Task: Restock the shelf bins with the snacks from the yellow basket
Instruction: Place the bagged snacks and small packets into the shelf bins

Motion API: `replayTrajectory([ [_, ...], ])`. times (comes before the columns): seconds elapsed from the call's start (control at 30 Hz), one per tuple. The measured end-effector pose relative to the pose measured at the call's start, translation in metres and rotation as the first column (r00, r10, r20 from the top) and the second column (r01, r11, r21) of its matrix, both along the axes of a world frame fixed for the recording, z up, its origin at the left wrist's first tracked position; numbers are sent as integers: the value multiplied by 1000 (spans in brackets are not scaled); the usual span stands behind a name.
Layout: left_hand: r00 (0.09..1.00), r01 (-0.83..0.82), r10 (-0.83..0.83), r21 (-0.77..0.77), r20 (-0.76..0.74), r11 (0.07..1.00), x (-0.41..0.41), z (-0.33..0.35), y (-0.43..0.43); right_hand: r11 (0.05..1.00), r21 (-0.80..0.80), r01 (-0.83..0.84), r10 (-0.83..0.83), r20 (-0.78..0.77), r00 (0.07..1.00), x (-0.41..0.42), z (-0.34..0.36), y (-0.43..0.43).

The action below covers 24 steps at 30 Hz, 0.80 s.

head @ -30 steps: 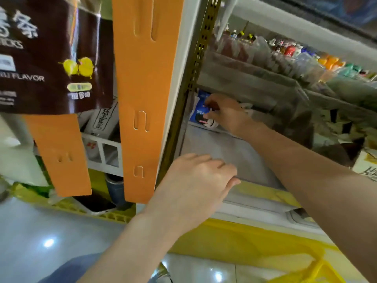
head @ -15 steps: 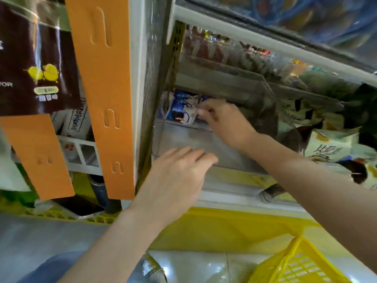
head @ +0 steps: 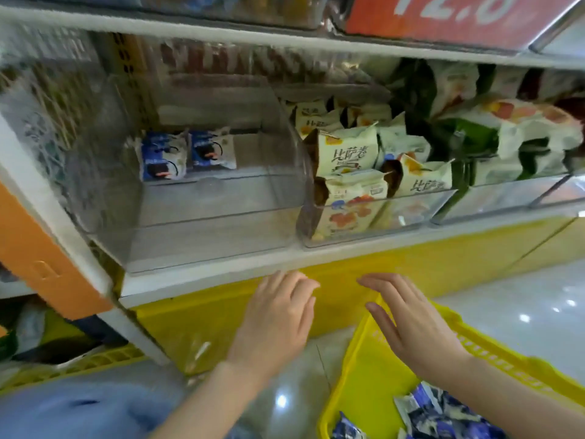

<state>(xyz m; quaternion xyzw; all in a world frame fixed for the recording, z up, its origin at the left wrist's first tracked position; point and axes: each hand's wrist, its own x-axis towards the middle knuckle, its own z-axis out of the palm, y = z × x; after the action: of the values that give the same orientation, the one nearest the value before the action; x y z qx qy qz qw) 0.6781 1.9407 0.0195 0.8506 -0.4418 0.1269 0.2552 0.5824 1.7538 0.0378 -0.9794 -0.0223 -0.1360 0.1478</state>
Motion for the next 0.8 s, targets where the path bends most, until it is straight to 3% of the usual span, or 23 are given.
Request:
replayTrajectory([
  [0.1, 966, 7, 40, 182, -254, 983, -19, -51, -29, 969, 97, 226, -215, -109, 971, -48, -53, -36],
  [0.2, 893, -12, 153, 319, -423, 948, -24, -101, -51, 860, 131, 493, -412, -390, 823, -97, -116, -71],
  [0.3, 761, 8, 224, 354, -609, 935, -28, -133, -71, 784, 94, 613, -438, -617, 654, -137, -172, -97],
  [0.4, 680, 27, 204, 302, -704, 953, -36, -147, -89, 732, 61, 679, -392, -777, 493, -164, -208, -106],
  [0.53, 595, -3, 129, 158, -794, 987, -49, -149, -110, 807, -8, 590, -304, -862, 405, -189, -242, -102],
  [0.67, 654, -20, 128, 152, -746, 988, -51, -150, -116, 909, -166, 381, -317, -869, 379, -186, -261, -93],
  [0.8, 691, -17, 132, 166, -711, 986, -48, -150, -116, 921, -185, 342, -299, -899, 320, -177, -273, -76],
])
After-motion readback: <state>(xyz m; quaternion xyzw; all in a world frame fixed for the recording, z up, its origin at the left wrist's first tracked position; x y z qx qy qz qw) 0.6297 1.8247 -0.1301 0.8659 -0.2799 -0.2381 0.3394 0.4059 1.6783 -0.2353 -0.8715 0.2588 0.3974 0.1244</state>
